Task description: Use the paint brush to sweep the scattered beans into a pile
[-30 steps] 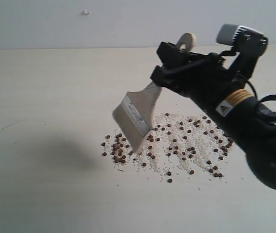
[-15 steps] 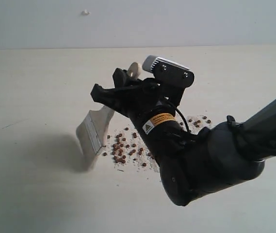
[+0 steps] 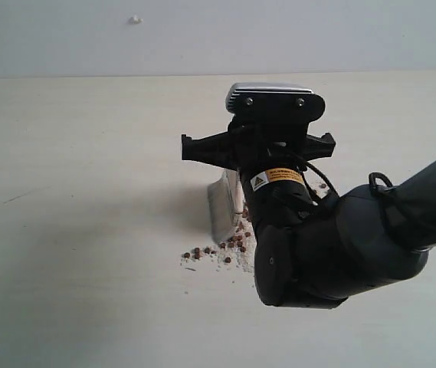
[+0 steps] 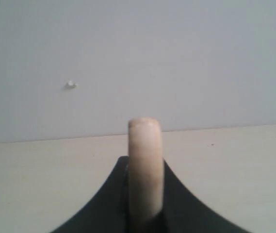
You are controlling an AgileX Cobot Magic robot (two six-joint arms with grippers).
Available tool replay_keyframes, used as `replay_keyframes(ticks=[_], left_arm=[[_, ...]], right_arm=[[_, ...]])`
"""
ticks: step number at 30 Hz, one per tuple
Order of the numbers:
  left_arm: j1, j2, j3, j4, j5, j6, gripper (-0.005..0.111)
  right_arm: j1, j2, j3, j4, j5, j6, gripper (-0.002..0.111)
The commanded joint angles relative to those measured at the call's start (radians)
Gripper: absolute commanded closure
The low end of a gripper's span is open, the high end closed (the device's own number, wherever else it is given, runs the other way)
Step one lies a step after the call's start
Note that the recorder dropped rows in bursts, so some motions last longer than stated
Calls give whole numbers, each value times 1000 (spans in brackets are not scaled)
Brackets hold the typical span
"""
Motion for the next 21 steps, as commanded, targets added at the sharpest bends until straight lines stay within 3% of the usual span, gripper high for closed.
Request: replay_keyframes(ticks=[1,21], left_arm=[[1,-6,-1,-5,0,3,107],[1,-6,-1,-5,0,3,107]], right_arm=[[1,-19,-3,38,-5,-82,108],[1,-120,-3,-36,-5,50,108]])
